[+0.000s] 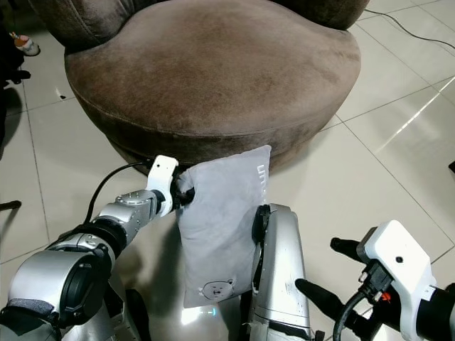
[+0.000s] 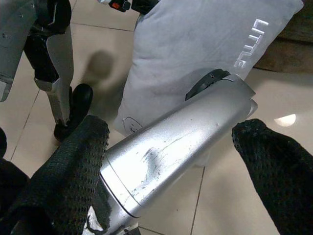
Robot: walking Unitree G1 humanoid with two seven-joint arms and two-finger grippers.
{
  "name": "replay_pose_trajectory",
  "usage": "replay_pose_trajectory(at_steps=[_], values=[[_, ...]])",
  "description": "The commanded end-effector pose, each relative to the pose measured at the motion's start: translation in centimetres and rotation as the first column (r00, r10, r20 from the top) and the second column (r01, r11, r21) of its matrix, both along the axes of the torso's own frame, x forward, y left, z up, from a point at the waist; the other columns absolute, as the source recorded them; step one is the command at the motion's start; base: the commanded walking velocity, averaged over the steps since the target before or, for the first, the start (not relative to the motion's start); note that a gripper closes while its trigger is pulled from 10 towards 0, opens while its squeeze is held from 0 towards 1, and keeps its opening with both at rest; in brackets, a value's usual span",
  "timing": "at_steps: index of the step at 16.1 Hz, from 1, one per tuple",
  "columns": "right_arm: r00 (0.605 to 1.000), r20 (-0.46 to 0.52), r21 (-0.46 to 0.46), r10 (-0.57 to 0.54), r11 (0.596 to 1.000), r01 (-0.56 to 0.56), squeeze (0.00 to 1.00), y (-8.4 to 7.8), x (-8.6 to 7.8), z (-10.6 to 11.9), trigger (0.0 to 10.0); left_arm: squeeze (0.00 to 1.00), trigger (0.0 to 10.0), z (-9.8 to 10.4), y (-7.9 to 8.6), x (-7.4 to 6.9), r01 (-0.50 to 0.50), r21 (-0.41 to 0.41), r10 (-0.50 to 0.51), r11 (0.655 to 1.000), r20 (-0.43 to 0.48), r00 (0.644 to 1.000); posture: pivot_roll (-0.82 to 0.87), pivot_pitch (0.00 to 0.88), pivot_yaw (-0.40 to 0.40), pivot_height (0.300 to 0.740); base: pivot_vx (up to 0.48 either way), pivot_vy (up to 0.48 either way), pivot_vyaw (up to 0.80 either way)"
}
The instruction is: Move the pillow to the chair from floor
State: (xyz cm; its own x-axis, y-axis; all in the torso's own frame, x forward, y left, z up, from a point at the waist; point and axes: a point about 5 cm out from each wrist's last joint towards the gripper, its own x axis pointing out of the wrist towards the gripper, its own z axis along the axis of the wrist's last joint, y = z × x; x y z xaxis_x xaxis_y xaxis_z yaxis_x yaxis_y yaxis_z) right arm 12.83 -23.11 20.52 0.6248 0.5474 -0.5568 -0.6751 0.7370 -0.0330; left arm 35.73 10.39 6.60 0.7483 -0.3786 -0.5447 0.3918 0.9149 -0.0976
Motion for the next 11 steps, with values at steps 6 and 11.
replay_pose_trajectory(at_steps=[6, 11], values=[[1.0, -0.013, -0.003, -0.002, 1.0, 0.002, 0.0, -0.1, 0.1, -0.1, 10.0, 0.0, 0.0, 0.2, -0.7, 0.1, -0.067, -0.094, 0.07, 0.993, 0.029, 0.997, -0.62, 0.236, -0.022, 0.386, 0.0, 0.0, 0.0], [1.0, -0.002, 0.022, 0.001, 1.0, -0.001, 0.0, 0.3, 0.9, -0.7, 10.0, 0.02, 0.0, 2.2, -0.5, 1.3, -0.144, -0.251, 0.177, 0.957, 0.115, 0.977, -0.57, 0.221, -0.022, 0.386, 0.0, 0.0, 0.0]])
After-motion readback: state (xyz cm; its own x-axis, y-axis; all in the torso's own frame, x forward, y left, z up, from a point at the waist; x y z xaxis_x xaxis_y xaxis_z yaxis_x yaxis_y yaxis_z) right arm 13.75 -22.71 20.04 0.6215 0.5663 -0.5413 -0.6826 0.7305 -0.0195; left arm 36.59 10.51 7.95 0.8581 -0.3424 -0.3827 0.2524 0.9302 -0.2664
